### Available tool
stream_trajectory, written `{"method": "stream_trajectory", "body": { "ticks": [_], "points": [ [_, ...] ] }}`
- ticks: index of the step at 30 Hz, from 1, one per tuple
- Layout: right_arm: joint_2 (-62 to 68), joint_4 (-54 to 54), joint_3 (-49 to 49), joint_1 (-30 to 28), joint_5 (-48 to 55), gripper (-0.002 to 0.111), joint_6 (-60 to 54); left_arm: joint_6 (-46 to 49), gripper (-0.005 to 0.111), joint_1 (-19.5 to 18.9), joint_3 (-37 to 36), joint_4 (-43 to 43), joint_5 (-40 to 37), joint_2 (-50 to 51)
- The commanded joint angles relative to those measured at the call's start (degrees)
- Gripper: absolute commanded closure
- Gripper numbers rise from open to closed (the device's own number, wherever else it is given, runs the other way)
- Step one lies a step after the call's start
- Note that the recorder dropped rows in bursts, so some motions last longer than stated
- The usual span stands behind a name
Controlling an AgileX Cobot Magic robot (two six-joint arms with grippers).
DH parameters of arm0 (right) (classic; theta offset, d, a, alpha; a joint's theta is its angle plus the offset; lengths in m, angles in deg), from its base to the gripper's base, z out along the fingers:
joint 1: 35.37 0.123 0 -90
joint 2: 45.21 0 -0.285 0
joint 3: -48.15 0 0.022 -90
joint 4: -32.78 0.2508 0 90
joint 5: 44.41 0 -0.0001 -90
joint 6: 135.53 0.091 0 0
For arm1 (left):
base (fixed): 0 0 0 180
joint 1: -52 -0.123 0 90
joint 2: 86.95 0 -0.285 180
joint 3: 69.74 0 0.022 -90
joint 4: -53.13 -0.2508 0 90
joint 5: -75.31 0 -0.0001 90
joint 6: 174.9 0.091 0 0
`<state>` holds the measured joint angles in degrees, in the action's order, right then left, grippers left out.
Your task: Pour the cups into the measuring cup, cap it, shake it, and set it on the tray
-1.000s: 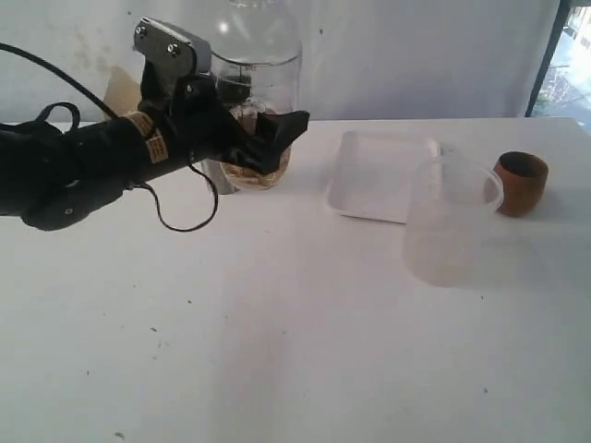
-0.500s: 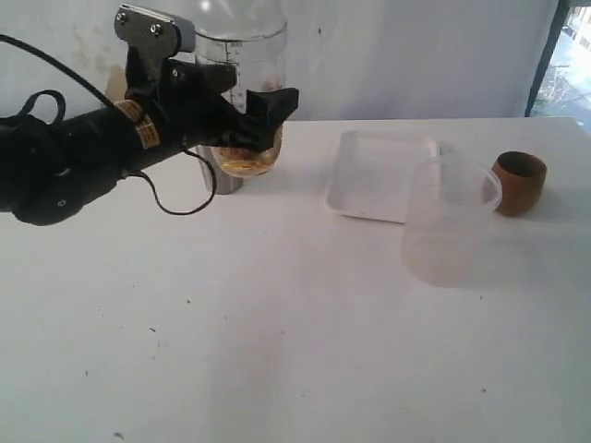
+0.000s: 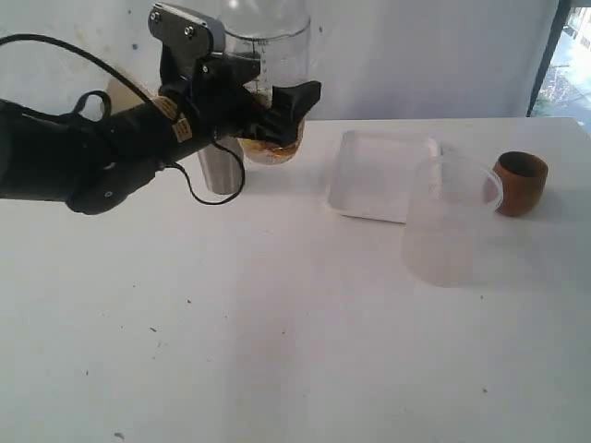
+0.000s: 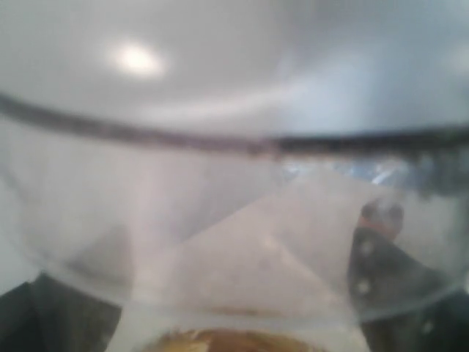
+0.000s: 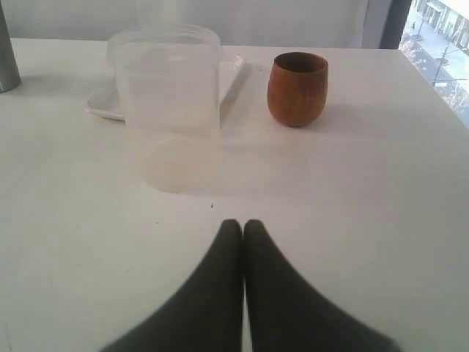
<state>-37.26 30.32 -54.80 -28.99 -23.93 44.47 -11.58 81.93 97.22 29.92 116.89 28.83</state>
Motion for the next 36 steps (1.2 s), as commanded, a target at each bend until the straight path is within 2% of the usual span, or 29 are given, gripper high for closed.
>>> {"method": "stream_trajectory", "body": {
  "ticks": [1, 6, 9, 11, 12, 15, 20, 23, 27, 36],
  "points": [
    [-0.2, -0.3, 0.2, -0.1, -0.6, 0.108, 0.0, 0.0, 0.107, 0.1, 5.0, -0.8, 2.5, 3.9],
    [-0.2, -0.3, 0.2, -0.1, -0.6, 0.108, 0.0, -2.0, 0.107, -0.1, 11.4, -0.2, 3.2, 9.7],
    [-0.2, -0.3, 0.2, -0.1, -0.6, 0.108, 0.0, -3.9, 0.107, 0.0, 16.5, -4.3, 2.0, 12.8],
    [-0.2, -0.3, 0.2, -0.1, -0.6, 0.108, 0.0, -2.6, 0.107, 0.0, 19.6, -4.4, -2.0, 14.8],
    [-0.2, -0.3, 0.2, -0.1, -0.6, 0.108, 0.0, -2.6, 0.107, 0.0, 22.3, -4.8, -7.1, 16.3],
    [-0.2, -0.3, 0.2, -0.1, -0.6, 0.108, 0.0, -2.9, 0.107, 0.0, 26.6, -10.7, -14.6, 17.8],
    [-0.2, -0.3, 0.2, -0.1, -0.6, 0.108, 0.0, -5.0, 0.107, 2.4, 27.9, -21.6, -13.7, 18.3],
    [-0.2, -0.3, 0.2, -0.1, -0.6, 0.108, 0.0, 3.4, 0.107, 4.2, 27.9, -21.9, -13.5, 18.3],
    [-0.2, -0.3, 0.2, -0.1, -0.6, 0.108, 0.0, 6.7, 0.107, 4.6, 28.3, -21.6, -13.4, 18.3],
    [-0.2, -0.3, 0.2, -0.1, -0.6, 0.108, 0.0, 9.6, 0.107, 6.8, 35.3, -22.4, -25.0, 18.3]
  ]
}}
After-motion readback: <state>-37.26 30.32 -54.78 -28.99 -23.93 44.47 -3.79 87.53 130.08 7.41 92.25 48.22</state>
